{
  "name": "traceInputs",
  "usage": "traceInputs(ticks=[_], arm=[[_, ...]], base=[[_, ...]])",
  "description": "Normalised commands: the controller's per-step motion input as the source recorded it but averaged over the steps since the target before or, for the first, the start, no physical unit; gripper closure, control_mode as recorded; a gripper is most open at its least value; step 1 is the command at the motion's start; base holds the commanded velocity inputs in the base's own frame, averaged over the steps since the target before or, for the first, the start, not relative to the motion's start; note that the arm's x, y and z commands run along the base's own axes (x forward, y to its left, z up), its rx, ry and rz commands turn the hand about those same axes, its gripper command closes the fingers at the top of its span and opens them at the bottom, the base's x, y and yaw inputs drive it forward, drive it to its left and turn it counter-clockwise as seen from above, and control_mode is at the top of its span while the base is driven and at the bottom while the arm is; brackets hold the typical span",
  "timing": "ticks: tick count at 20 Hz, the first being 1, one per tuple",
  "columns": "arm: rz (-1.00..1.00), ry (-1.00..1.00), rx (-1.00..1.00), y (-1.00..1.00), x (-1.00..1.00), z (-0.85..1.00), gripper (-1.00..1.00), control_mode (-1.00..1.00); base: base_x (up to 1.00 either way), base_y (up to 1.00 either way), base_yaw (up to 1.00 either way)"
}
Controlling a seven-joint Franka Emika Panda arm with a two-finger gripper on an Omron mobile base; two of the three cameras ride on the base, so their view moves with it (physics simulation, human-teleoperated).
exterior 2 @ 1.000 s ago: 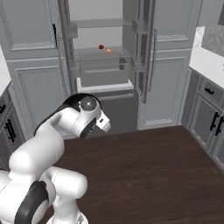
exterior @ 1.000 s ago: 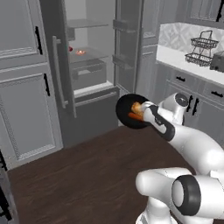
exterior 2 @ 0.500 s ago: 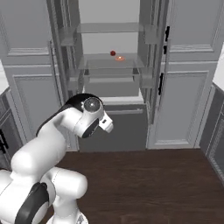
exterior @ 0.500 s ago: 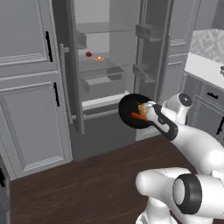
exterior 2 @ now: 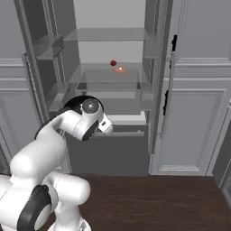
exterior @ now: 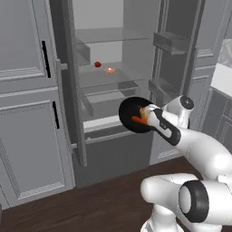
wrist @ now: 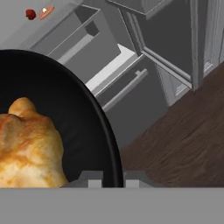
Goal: Pick the chicken drumstick and carrot from their plates and place them in the bowl. Then put the bowl in the fridge.
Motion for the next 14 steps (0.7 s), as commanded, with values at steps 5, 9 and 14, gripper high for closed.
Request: traceInputs(ticks=[5,9,14], arm=[[0.00,0.00,0.00,0.00,0.00,0.00,1.00,1.00],[0.00,0.00,0.00,0.00,0.00,0.00,1.00,1.00],[0.00,0.00,0.00,0.00,0.00,0.00,1.00,1.00]], base=[[0.71,-0.03,0.10],[0.75,-0.21,0.06],[0.76,-0.37,0.08]])
